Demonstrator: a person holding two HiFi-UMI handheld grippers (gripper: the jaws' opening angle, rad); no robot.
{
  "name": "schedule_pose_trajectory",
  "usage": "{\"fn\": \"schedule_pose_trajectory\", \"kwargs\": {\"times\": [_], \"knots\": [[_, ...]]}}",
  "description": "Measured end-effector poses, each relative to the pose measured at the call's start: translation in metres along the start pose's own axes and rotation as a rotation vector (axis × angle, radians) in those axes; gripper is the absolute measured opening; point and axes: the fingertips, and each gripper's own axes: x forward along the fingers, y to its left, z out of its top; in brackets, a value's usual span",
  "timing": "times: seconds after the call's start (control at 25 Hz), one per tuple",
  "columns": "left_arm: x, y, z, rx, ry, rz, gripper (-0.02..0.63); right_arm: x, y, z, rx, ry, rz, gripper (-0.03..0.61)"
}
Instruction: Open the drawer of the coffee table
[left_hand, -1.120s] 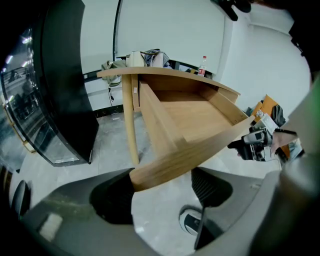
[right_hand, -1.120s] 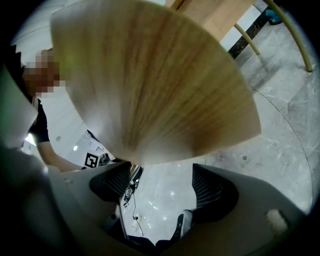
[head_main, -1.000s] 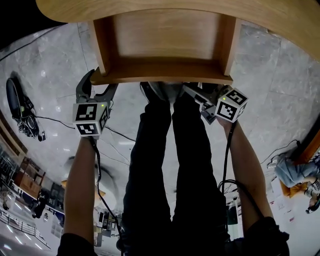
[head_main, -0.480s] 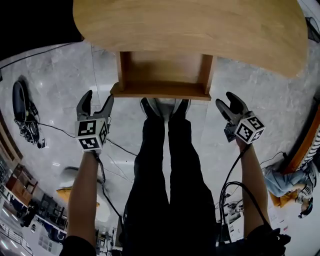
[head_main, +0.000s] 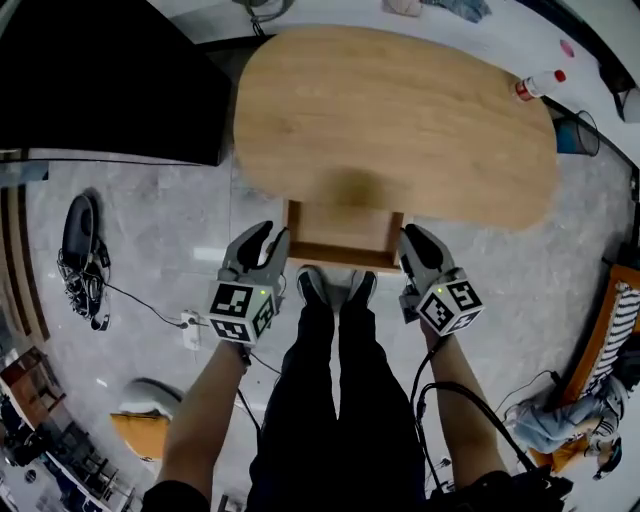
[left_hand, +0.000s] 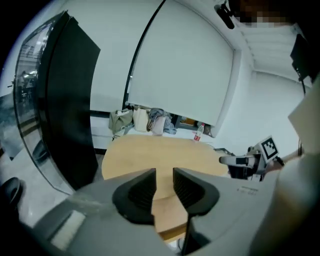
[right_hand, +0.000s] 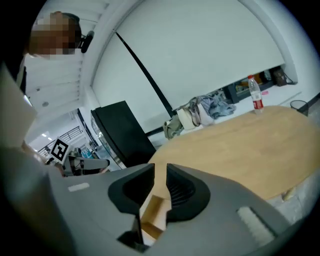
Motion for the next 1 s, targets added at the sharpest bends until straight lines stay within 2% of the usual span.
{"fn": "schedule_pose_trajectory", "kwargs": {"times": [0.04,0.12,0.24,0.36,0.48,0.64,0.8,1.0], "knots": [[-0.008,-0.004,0.019,0.012,-0.021,0.003,0.1,0.003,0.014,0.017,-0.02,-0.015,0.001,0.068],[-0.023,-0.006,0.059,0.043,-0.067,0.037,0.093,0.006,0.037,0.054,-0.051,-0.043,-0.019,0.029],[-0.047,-0.012,0.129,0.036,-0.165,0.081,0.025,-0.002,0.07,0.12,-0.111,-0.097,-0.045,0.003],[-0.077,-0.037,0.204,0.035,-0.275,0.057,0.002,-0.019,0.115,0.187,-0.236,-0.148,-0.032,0.003],[-0.114,-0.075,0.273,0.088,-0.373,0.014,0.002,-0.041,0.161,0.251,-0.366,-0.214,-0.001,0.003],[-0.168,-0.121,0.352,0.155,-0.51,-0.019,0.002,-0.078,0.215,0.338,-0.477,-0.347,0.022,0.002],[-0.216,-0.148,0.415,0.189,-0.643,-0.02,0.002,-0.111,0.266,0.403,-0.568,-0.467,0.04,0.002],[-0.262,-0.171,0.465,0.228,-0.755,-0.018,0.002,-0.146,0.306,0.449,-0.629,-0.56,0.063,0.002]]}}
